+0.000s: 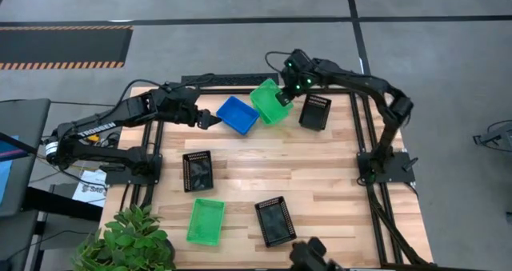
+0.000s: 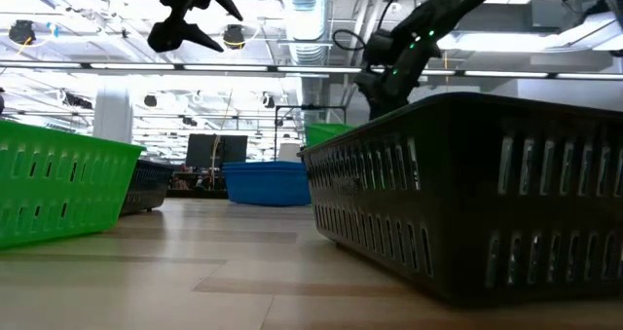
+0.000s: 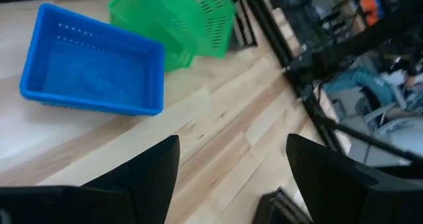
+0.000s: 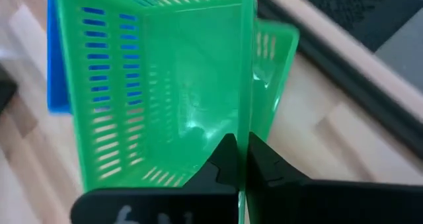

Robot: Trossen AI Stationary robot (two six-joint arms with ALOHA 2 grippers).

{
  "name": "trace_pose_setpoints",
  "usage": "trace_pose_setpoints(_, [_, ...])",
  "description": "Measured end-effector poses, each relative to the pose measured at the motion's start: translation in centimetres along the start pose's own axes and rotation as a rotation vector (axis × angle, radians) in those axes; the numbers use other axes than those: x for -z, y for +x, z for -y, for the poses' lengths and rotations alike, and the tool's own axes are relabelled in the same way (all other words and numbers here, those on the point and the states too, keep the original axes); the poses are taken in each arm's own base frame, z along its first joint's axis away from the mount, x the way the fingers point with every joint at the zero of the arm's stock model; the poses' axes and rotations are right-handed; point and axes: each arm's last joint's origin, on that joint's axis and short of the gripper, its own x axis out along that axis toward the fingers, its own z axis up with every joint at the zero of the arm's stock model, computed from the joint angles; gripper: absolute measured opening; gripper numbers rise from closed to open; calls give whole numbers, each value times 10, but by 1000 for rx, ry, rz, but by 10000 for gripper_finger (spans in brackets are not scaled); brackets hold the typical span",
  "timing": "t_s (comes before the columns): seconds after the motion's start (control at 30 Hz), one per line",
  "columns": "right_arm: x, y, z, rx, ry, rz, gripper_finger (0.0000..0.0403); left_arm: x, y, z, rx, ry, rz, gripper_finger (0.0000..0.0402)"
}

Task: Stack baskets by color
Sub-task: Stack the middle right green bin on the top green bin

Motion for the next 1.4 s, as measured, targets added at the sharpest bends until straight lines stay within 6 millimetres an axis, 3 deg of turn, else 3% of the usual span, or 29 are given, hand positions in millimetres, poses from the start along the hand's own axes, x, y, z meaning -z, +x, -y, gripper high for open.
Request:
trace_pose_setpoints(0.13, [-14, 8, 13, 3, 23, 21, 16, -1, 0, -1, -29, -40, 33, 265])
trace_pose_setpoints(0.27, [-13, 14, 17, 9, 61, 6, 17, -1, 0, -1, -37, -64, 42, 265])
trace_pose_setpoints(0.67, [-6, 24, -6, 58, 10, -2, 22, -1, 0, -1, -44, -66, 49, 265])
trace_pose_setpoints(1.4, [-2, 24, -6, 73, 86, -35, 31, -1, 0, -1, -45, -57, 49, 265])
